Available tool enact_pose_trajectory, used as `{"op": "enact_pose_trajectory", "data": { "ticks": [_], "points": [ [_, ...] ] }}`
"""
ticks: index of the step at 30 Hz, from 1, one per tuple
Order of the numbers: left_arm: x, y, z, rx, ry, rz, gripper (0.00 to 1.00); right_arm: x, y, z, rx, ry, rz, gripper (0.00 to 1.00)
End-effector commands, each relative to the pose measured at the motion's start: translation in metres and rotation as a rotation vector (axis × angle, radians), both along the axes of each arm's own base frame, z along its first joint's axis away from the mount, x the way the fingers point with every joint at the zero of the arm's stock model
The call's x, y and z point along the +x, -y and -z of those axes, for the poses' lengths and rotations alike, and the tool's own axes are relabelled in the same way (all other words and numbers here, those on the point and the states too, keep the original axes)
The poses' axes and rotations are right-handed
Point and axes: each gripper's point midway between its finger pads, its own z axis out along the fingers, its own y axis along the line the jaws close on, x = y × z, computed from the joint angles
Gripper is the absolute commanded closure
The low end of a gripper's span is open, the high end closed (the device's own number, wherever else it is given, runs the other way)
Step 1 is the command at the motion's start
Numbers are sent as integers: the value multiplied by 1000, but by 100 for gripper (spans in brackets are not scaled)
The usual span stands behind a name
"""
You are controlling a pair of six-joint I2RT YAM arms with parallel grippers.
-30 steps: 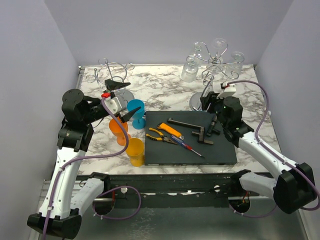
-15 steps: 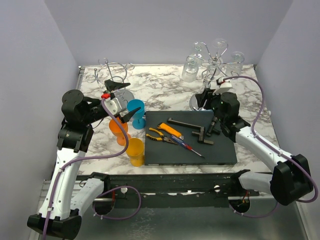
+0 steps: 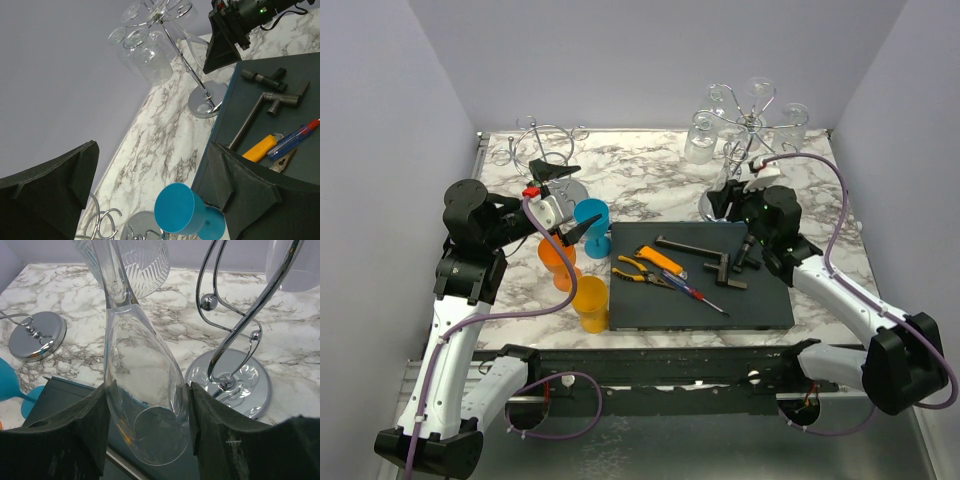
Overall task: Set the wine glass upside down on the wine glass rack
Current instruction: Turn the wine glass upside down at the wine rack.
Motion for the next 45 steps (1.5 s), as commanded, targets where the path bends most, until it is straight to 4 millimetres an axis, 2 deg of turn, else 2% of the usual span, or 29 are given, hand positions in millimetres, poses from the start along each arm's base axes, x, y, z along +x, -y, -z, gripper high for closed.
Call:
{"op": "enact_pose_trajectory", "data": {
  "ticks": [1, 13, 22, 33, 35, 36, 39, 41, 45],
  "points": [
    [-4, 2, -8, -8, 16, 14, 1, -9, -1, -14, -9, 59, -43, 99],
    [-7, 3, -10, -12, 17, 25, 1, -30, 3, -14, -46, 94, -86, 99],
    [-6, 3, -8, -9, 19, 22, 1, -36, 16, -13, -7, 110, -16, 99],
    [-5, 2, -5, -5, 19, 16, 1, -39, 25, 10, 101, 65, 66, 99],
    [-4, 2, -4, -4, 17, 15, 1, -38, 23, 18, 104, 38, 61, 91],
    [-4, 2, -3, -3, 16, 15, 1, -38, 22, 21, 107, 23, 57, 83],
    [-3, 2, -2, -2, 13, 10, 1, -39, 19, 29, 106, -13, 49, 51],
    [-3, 2, -1, -2, 9, 11, 1, -39, 20, 35, 100, -34, 55, 37],
    [-3, 2, -1, -2, 9, 15, 1, -42, 23, 39, 92, -60, 71, 23]
  ]
}}
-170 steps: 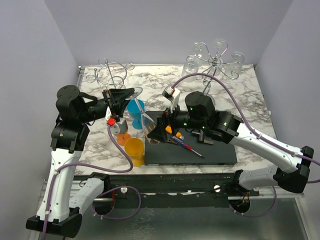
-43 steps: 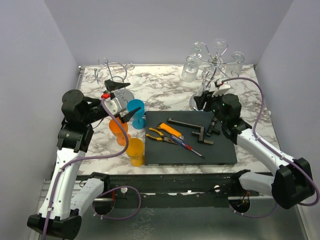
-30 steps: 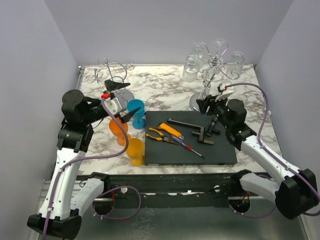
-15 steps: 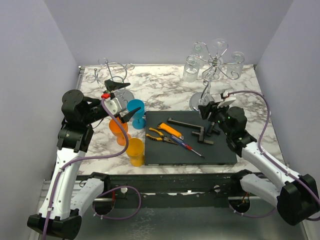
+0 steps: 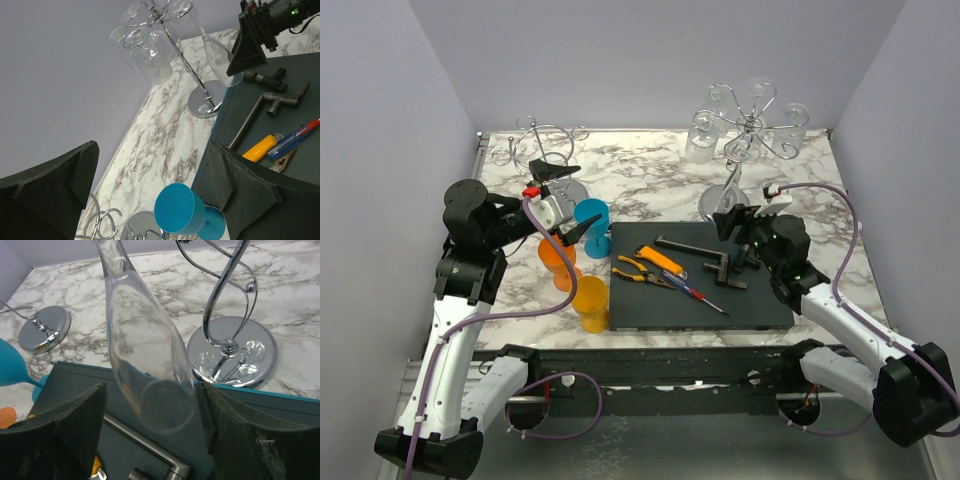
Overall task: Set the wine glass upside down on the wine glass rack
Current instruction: Turn the wine glass upside down at the wine rack, then pick up the wine glass at the center of the board.
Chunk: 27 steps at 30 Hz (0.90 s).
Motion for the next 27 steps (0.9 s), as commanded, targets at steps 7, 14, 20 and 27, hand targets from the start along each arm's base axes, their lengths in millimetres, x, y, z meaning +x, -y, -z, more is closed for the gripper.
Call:
{"op": "enact_pose_trajectory", "data": {
  "ticks": [7, 14, 20, 27],
  "points": [
    [-1, 3, -2, -4, 6, 16, 1, -16, 11, -1, -12, -68, 30, 18],
    [0, 3, 3, -17, -34, 11, 1, -44, 17, -32, 7, -141, 21, 21],
    [3, 4, 6, -31, -76, 9, 1, -61, 28, -112, 74, -98, 55, 38],
    [2, 5, 8, -51, -119, 12, 1, -39, 29, -201, 39, -79, 95, 42]
  ]
}}
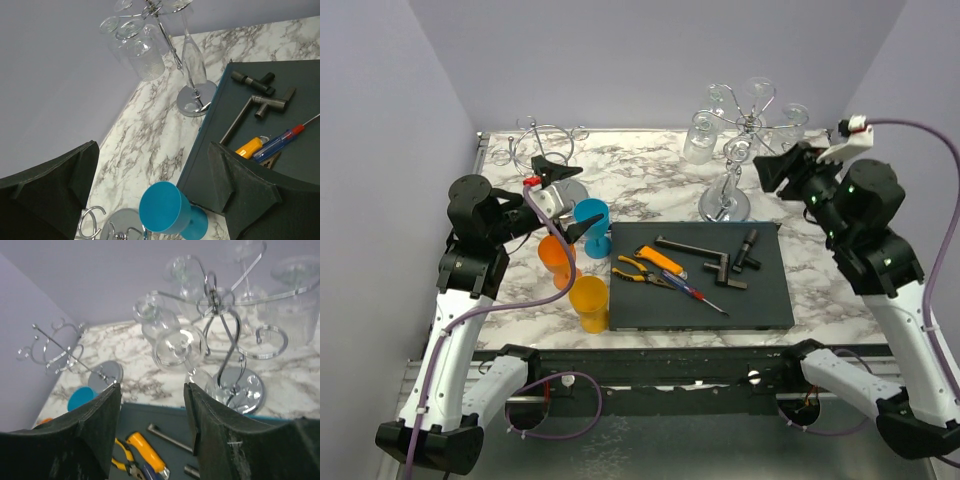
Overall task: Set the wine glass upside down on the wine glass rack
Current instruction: Pick up the wine glass at the center of the board.
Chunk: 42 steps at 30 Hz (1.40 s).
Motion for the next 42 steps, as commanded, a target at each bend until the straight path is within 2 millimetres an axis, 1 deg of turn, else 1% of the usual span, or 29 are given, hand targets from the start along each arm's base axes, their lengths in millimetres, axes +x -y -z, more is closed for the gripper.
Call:
{"op": "enact_pose_trajectory", "data": {
  "ticks": [1, 4, 6, 9, 10, 12, 15, 18, 19, 24, 26, 29, 32, 34, 37, 42],
  "points": [
    [-4, 2, 0, -27, -40, 5, 1, 13, 5, -17, -68, -94, 49, 42],
    [-1, 0, 8, -31, -96, -24, 1, 23, -2, -33, -83, -87, 27, 41],
    [2, -2, 18, -27, -151, -44, 1, 27, -6, -44, -79, -73, 13, 38],
    [9, -5, 31, -22, -214, -80, 1, 33, -13, -49, -77, -83, -10, 37],
    [11, -6, 33, -24, -232, -94, 1, 34, -19, -50, -73, -84, -37, 36],
    [18, -8, 35, -35, -274, -132, 1, 36, -38, -45, -61, -107, -130, 36],
    [24, -12, 39, -46, -331, -175, 1, 40, -70, -25, -76, -172, -227, 35],
    [27, -17, 41, -63, -372, -225, 1, 34, -110, -11, -156, -181, -266, 34],
    [28, -18, 40, -69, -383, -243, 1, 33, -120, -10, -175, -184, -273, 33],
    [45, -40, 32, -138, -474, -439, 1, 32, -165, 3, -198, -212, -357, 34],
    [49, -50, 32, -148, -485, -510, 1, 30, -186, 13, -219, -230, -393, 34],
    [48, -62, 32, -159, -480, -580, 1, 29, -216, 39, -267, -277, -438, 33],
    [43, -67, 31, -168, -487, -608, 1, 25, -238, 63, -302, -314, -473, 33],
    [40, -69, 31, -180, -500, -623, 1, 23, -250, 83, -327, -350, -483, 33],
    [35, -70, 29, -194, -513, -628, 1, 23, -261, 108, -333, -392, -493, 33],
    [33, -70, 23, -218, -523, -632, 1, 32, -274, 143, -357, -445, -486, 33]
  ]
}}
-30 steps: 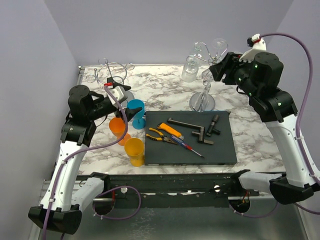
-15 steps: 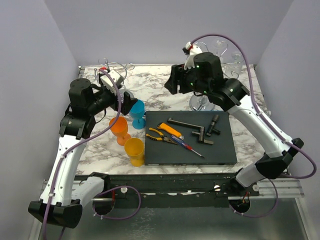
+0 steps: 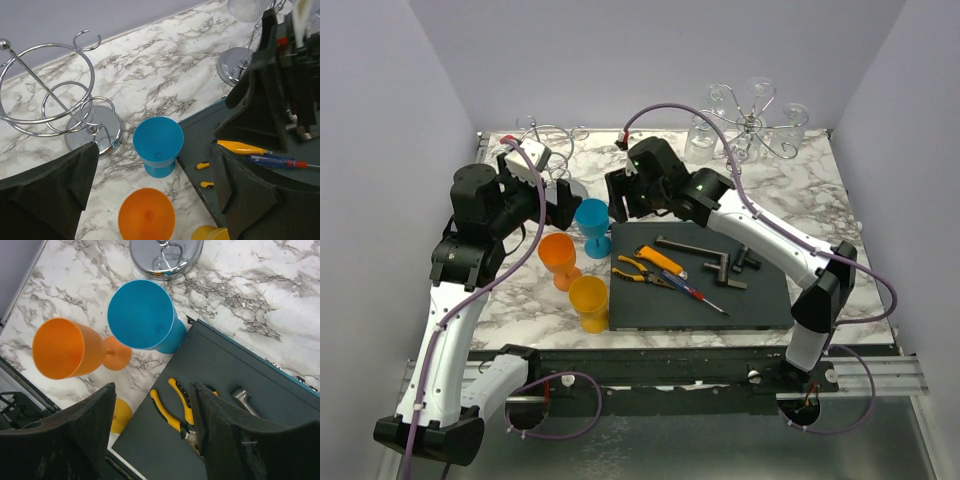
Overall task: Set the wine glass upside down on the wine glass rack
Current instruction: Pick up the wine glass at the center of the board.
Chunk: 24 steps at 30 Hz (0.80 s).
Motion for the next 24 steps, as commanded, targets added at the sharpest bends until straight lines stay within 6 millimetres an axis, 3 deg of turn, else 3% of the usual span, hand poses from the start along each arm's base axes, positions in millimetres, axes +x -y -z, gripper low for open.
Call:
{"op": "enact_pose_trajectory", "data": {
  "ticks": [1, 11, 15, 24],
  "points": [
    [-5, -7, -15, -41, -1, -60, 1, 11, -12, 26, -20, -26, 21, 34],
    [-6, -13, -19, -52, -6, -100, 1, -17, -41, 56, -51, -60, -45, 34],
    [-8, -12, -22, -56, 1, -91, 1, -3, -42, 60, -63, -24, -2, 34],
    [-15, -11, -24, -53, 18, -78, 1, 39, -51, 89, -91, -49, 36, 34]
  ]
}}
